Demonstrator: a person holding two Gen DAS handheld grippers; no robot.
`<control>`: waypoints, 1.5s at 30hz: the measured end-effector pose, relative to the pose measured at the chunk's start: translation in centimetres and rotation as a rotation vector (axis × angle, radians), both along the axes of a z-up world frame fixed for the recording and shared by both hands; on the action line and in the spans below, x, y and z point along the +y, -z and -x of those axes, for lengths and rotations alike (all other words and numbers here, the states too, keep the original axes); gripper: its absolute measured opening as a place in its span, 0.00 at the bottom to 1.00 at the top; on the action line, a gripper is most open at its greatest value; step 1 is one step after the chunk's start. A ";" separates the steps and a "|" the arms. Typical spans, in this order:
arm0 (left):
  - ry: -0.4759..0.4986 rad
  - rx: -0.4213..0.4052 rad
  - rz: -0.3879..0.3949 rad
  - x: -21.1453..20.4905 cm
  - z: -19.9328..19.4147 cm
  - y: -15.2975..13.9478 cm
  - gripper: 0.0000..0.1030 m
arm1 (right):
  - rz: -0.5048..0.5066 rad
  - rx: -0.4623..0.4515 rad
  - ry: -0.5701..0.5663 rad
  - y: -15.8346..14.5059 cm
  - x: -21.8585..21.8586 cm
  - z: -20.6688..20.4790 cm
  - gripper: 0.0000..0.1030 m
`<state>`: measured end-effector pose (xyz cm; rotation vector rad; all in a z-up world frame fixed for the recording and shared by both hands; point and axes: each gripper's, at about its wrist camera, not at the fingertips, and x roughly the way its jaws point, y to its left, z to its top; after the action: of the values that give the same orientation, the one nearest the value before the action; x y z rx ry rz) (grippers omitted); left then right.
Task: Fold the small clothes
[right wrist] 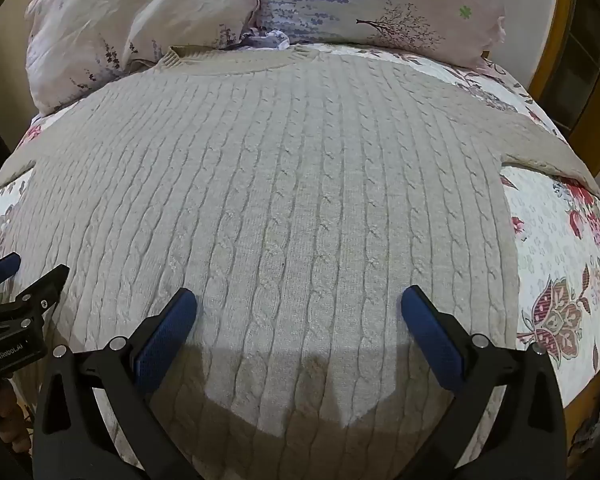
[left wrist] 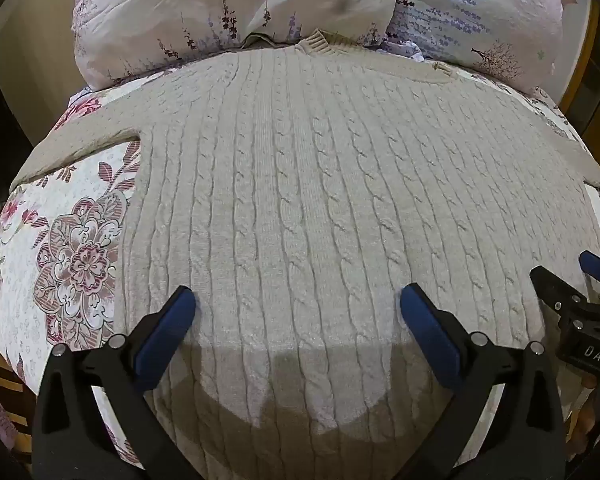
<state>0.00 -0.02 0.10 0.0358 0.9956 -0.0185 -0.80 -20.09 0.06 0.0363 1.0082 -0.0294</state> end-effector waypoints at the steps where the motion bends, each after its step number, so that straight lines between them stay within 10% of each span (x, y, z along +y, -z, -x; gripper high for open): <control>1: 0.000 0.000 0.000 0.0 0.0 0.0 0.98 | -0.001 -0.001 0.000 0.0 0.0 0.0 0.99; 45: -0.001 0.004 -0.001 0.0 -0.2 -0.1 0.98 | 0.000 -0.026 -0.006 -0.5 0.1 0.2 0.99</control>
<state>0.20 -0.03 0.17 0.0363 0.9998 -0.0176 -0.98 -20.01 0.53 0.0333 0.9820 -0.0237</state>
